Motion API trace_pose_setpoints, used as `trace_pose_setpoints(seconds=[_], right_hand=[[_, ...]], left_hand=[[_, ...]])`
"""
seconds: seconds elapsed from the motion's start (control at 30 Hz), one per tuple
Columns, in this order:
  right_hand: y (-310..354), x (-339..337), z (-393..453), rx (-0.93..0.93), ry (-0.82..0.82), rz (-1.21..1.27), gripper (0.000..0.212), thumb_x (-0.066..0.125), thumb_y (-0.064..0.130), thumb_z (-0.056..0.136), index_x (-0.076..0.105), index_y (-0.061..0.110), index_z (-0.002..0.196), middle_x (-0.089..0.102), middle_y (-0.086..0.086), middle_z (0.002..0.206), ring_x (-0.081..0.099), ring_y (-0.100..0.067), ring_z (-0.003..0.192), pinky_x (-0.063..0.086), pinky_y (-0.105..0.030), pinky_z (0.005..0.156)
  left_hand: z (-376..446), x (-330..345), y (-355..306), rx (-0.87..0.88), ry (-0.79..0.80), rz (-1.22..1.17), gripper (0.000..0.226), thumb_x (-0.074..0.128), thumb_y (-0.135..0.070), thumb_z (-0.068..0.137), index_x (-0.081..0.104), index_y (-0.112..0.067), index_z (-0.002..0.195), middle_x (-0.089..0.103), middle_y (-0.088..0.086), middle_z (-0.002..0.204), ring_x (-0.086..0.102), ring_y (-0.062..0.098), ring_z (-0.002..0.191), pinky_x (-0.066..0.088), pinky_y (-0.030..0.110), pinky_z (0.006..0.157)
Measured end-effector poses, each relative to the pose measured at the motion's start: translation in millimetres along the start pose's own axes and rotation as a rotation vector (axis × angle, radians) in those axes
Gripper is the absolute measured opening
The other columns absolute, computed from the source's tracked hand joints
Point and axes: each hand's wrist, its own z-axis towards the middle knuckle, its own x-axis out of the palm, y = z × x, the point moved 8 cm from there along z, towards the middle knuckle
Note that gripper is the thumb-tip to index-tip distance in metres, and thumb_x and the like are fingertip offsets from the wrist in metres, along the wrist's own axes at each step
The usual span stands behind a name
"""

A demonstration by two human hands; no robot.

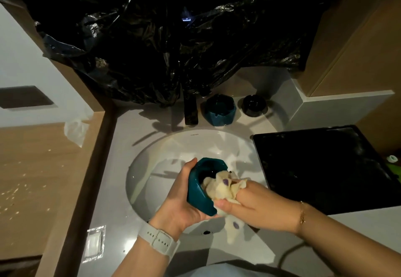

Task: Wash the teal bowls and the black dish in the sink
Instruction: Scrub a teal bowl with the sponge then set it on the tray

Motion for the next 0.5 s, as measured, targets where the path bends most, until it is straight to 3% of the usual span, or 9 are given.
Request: trace_pose_setpoints(seconds=[0.07,0.17,0.23,0.3,0.37,0.43,0.5], right_hand=[[6,2,2,0.014,0.008,0.153,0.043,0.034,0.05,0.098,0.058,0.019,0.116,0.058,0.003,0.119,0.047,-0.003,0.111,0.036,-0.024,0.104],[14,-10,10,-0.055,-0.102,-0.075,0.058,0.021,0.055,0.098,0.062,0.021,0.12,0.06,0.006,0.125,0.028,-0.002,0.13,0.006,-0.022,0.119],[21,-23,11,-0.095,-0.174,-0.274,0.071,0.008,0.055,0.097,0.063,0.019,0.123,0.064,0.003,0.126,0.022,0.0,0.136,-0.02,-0.015,0.112],[21,-28,7,-0.115,-0.214,-0.332,0.072,0.005,0.052,0.097,0.061,0.017,0.128,0.061,0.0,0.132,0.026,-0.004,0.139,-0.028,-0.011,0.105],[17,-27,2,-0.128,-0.205,-0.28,0.08,0.002,0.057,0.095,0.067,0.016,0.119,0.063,0.0,0.128,0.029,-0.008,0.138,-0.024,-0.007,0.105],[8,-18,-2,-0.102,-0.162,-0.217,0.087,0.002,0.066,0.091,0.066,0.012,0.116,0.06,-0.001,0.129,0.028,-0.008,0.136,-0.01,-0.003,0.107],[-5,-10,-6,-0.017,-0.104,-0.008,0.067,0.023,0.057,0.096,0.065,0.007,0.111,0.058,-0.002,0.12,0.041,-0.004,0.118,0.017,-0.004,0.102]], left_hand=[[0,3,-1,0.039,0.018,0.031,0.06,0.06,-0.059,0.08,0.077,-0.004,0.093,0.073,0.019,0.093,0.071,0.033,0.075,0.056,0.041,0.074],[-4,9,-4,0.054,0.041,0.05,0.059,0.054,-0.06,0.085,0.078,-0.006,0.092,0.074,0.018,0.095,0.072,0.033,0.077,0.057,0.042,0.071],[-5,8,-9,0.068,0.016,0.054,0.06,0.056,-0.061,0.084,0.074,-0.007,0.103,0.073,0.018,0.101,0.07,0.034,0.084,0.055,0.046,0.079],[-7,8,-16,0.081,-0.011,0.046,0.059,0.058,-0.061,0.082,0.071,-0.008,0.106,0.074,0.018,0.099,0.071,0.034,0.081,0.055,0.046,0.079],[-6,8,-19,0.073,-0.043,0.021,0.057,0.059,-0.059,0.082,0.07,-0.008,0.105,0.075,0.019,0.092,0.072,0.035,0.072,0.054,0.048,0.08],[-4,7,-15,0.042,-0.066,-0.004,0.057,0.063,-0.057,0.079,0.069,-0.007,0.107,0.074,0.019,0.091,0.071,0.036,0.075,0.051,0.05,0.089],[0,6,-10,0.017,-0.076,-0.001,0.066,0.066,-0.058,0.075,0.068,-0.007,0.116,0.073,0.019,0.1,0.067,0.037,0.09,0.046,0.05,0.098]])
